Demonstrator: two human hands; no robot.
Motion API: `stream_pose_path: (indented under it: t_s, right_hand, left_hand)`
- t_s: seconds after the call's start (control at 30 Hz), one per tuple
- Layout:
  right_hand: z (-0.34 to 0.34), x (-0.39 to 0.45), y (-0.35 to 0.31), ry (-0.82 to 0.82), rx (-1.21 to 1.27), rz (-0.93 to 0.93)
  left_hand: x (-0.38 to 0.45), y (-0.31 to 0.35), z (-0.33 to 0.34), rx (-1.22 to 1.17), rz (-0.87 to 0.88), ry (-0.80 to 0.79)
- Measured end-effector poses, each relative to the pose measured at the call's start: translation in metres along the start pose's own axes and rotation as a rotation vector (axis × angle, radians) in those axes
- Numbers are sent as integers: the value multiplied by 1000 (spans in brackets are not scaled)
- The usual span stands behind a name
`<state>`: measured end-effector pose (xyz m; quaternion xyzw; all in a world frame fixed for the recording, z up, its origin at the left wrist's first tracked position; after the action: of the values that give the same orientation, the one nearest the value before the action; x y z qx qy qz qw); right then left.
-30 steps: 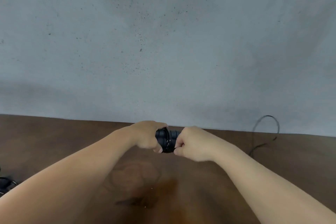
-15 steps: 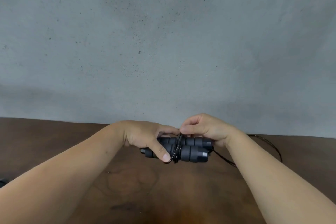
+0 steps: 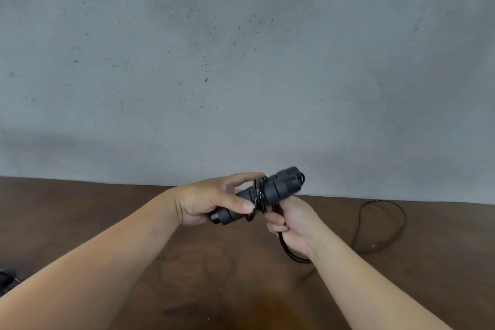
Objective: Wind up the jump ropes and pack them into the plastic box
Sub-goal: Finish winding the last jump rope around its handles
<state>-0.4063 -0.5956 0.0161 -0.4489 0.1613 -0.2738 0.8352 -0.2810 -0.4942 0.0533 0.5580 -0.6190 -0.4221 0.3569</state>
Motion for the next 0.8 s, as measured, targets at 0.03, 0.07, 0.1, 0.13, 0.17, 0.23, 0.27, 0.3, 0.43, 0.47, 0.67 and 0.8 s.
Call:
stream_pose_path:
  t_s: [0.03, 0.07, 0.1, 0.13, 0.17, 0.23, 0.27, 0.3, 0.43, 0.47, 0.67, 0.8]
  right_hand:
    - [2, -2, 3, 11, -55, -13]
    - [2, -2, 7, 35, -119, -16]
    - [5, -4, 10, 67, -193, -1]
    - [6, -6, 13, 103, -288, 15]
    - [8, -7, 15, 121, -414, 28]
    - [14, -11, 21, 115, -712, 38]
    - [15, -11, 22, 104, -861, 25]
    - [18, -12, 21, 85, -1004, 8]
    - [27, -18, 12, -34, -1541, 4]
    - [28, -20, 9, -47, -1603, 7]
    - [53, -25, -24, -198, -1858, -89]
    - [69, -18, -55, -284, -1811, -102]
  left_hand:
    - [1, 0, -3, -12, 2, 57]
    - [2, 0, -6, -3, -2, 115]
    - [3, -1, -8, 24, -12, 174]
    - [5, -2, -11, 61, -28, 232]
    - [7, -2, -14, 108, -50, 295]
    - [10, -4, -19, 234, -112, 400]
    - [12, -4, -20, 350, -144, 420]
    - [13, -4, -20, 495, -175, 417]
    - [12, -7, -14, 863, -267, 431]
    - [11, -9, -14, 904, -292, 441]
    - [14, -7, 0, 1067, -291, 360]
    - [17, 0, 21, 1015, -212, 242]
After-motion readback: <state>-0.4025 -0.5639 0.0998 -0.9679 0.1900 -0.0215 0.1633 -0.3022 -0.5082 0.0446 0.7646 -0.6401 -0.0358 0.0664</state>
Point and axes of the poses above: each hand's wrist, its own x-axis towards the middle knuckle, its own z-axis out of the palm, y = z × x, the point moved 4 cm from there along x, towards the middle knuckle, and after that the axes turned 14 degrees about x, right-handed, at the moved point
